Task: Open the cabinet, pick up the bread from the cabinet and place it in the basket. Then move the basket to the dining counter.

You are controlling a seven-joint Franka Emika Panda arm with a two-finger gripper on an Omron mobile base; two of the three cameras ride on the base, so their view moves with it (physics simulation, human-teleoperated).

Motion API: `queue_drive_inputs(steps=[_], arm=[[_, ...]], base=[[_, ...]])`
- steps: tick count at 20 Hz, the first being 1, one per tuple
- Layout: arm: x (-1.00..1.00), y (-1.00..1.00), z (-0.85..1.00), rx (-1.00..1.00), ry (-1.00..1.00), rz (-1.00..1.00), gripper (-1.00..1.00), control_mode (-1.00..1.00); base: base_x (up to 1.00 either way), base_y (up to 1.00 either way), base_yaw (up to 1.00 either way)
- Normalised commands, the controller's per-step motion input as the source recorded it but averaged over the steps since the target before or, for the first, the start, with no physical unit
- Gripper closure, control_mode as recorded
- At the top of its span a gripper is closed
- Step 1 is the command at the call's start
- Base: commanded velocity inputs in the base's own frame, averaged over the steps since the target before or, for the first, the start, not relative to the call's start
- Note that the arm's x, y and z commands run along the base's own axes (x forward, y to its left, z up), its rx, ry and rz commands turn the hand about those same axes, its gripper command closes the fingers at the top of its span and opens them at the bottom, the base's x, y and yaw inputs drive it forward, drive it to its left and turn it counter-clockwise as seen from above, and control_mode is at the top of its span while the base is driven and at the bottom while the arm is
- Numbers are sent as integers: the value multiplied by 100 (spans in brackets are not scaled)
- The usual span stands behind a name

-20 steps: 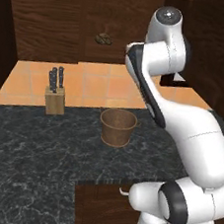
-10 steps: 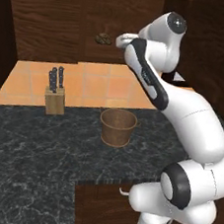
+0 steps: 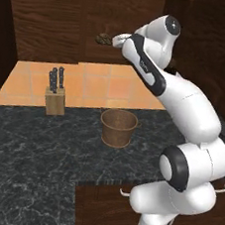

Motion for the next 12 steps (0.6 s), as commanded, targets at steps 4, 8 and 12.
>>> queue_drive_inputs(steps=[4, 8, 12], arm=[[43, 23, 0, 0, 7, 3, -100, -100], [49, 26, -9, 0, 0, 3, -100, -100], [44, 18, -3, 0, 0, 3, -100, -100]], base=[[0, 0, 0], [0, 0, 0], [0, 0, 0]])
